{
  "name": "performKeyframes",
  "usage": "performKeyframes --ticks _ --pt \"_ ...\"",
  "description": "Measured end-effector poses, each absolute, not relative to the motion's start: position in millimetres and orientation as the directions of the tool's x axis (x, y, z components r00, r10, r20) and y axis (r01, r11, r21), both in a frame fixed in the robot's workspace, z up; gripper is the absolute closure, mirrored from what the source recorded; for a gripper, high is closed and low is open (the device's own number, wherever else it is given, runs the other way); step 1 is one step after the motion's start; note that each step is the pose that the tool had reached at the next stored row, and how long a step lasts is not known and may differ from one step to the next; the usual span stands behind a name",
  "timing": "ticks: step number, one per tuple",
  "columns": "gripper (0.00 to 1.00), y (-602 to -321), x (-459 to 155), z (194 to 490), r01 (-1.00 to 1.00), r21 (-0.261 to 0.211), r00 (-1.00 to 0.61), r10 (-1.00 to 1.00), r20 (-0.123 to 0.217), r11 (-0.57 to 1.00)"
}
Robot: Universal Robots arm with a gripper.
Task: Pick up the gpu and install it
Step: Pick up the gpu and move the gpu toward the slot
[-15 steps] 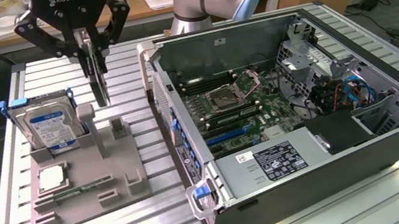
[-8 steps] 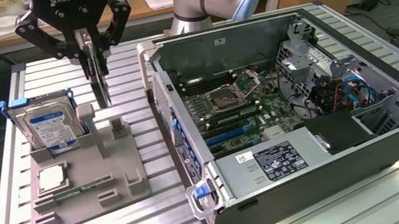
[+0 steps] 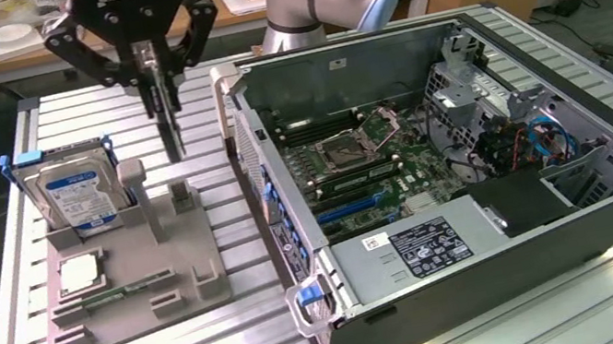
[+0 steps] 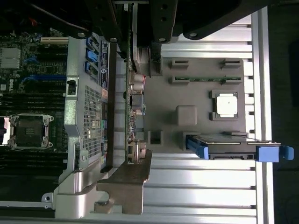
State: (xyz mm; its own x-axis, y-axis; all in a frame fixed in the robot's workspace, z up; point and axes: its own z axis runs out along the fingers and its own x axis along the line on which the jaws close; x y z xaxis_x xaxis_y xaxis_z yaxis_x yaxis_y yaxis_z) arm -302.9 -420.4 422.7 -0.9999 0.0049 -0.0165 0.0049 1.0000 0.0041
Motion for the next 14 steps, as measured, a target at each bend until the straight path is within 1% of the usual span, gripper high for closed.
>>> performKeyframes --ticks 14 --pt "0.73 -420 -241 421 0.005 0.004 -1.0 0.005 -0.017 1.0"
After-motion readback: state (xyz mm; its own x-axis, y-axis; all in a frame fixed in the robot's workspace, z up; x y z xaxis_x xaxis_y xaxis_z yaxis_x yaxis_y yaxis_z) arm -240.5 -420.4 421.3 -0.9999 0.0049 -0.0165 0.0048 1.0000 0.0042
